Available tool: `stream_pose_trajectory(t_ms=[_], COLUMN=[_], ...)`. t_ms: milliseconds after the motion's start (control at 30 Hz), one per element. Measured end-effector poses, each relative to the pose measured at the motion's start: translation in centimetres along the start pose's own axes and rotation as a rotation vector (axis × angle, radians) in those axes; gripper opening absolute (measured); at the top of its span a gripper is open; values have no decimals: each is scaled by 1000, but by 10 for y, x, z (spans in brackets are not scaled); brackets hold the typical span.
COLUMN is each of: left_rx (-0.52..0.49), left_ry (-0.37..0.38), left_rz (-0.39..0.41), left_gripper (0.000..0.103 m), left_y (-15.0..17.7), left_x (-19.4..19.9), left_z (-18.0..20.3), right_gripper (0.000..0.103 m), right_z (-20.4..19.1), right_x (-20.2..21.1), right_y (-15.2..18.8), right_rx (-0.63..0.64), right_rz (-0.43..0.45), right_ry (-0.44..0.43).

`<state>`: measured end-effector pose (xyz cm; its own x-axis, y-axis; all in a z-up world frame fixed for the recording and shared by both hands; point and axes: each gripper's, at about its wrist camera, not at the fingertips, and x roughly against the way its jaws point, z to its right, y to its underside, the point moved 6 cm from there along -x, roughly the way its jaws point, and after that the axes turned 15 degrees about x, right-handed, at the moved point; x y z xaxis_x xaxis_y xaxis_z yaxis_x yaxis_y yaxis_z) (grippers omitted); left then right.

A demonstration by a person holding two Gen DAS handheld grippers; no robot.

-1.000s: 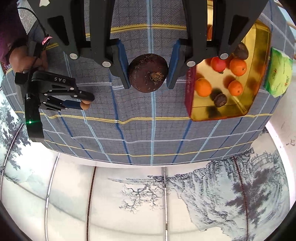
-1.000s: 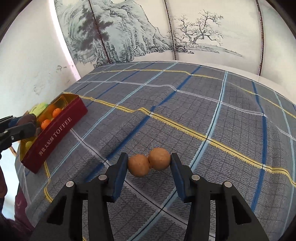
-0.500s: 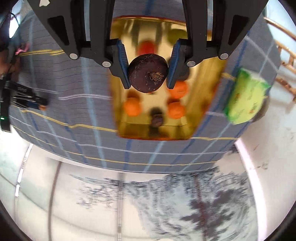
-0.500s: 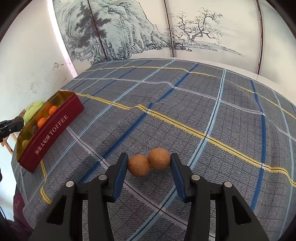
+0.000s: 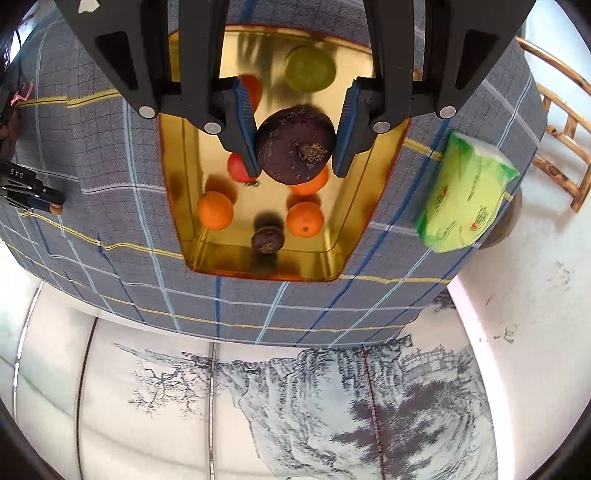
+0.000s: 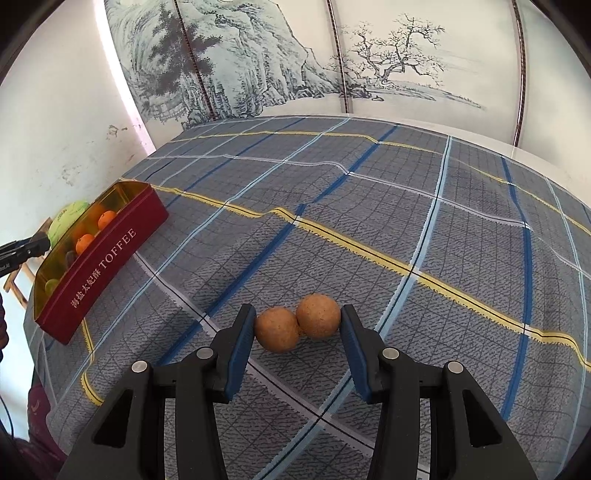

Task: Organize fruits
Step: 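Carry the brown dried fruit into the tin with the left gripper and open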

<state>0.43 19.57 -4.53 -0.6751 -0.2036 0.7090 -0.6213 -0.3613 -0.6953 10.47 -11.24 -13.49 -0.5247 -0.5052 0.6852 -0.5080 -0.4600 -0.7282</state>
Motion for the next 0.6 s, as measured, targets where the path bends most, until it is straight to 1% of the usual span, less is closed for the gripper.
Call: stream_pose_trajectory(t_ms=[167, 300, 433, 600], left_rx=[-16, -12, 5, -4], left_ry=[27, 34, 33, 19], left_rz=[-5, -25, -38, -45], left_gripper=[36, 36, 36, 36], left_y=[-10, -22, -30, -32], left_x=[-11, -30, -43, -53], left_z=[15, 22, 24, 25], right_gripper=[48, 48, 48, 48], right_z=[1, 1, 2, 2], right_x=[0, 0, -1, -3], right_y=[1, 0, 1, 2], right_rx=[0, -1, -4, -6], right_rz=[-1, -1, -2, -9], right_ry=[1, 0, 2, 3])
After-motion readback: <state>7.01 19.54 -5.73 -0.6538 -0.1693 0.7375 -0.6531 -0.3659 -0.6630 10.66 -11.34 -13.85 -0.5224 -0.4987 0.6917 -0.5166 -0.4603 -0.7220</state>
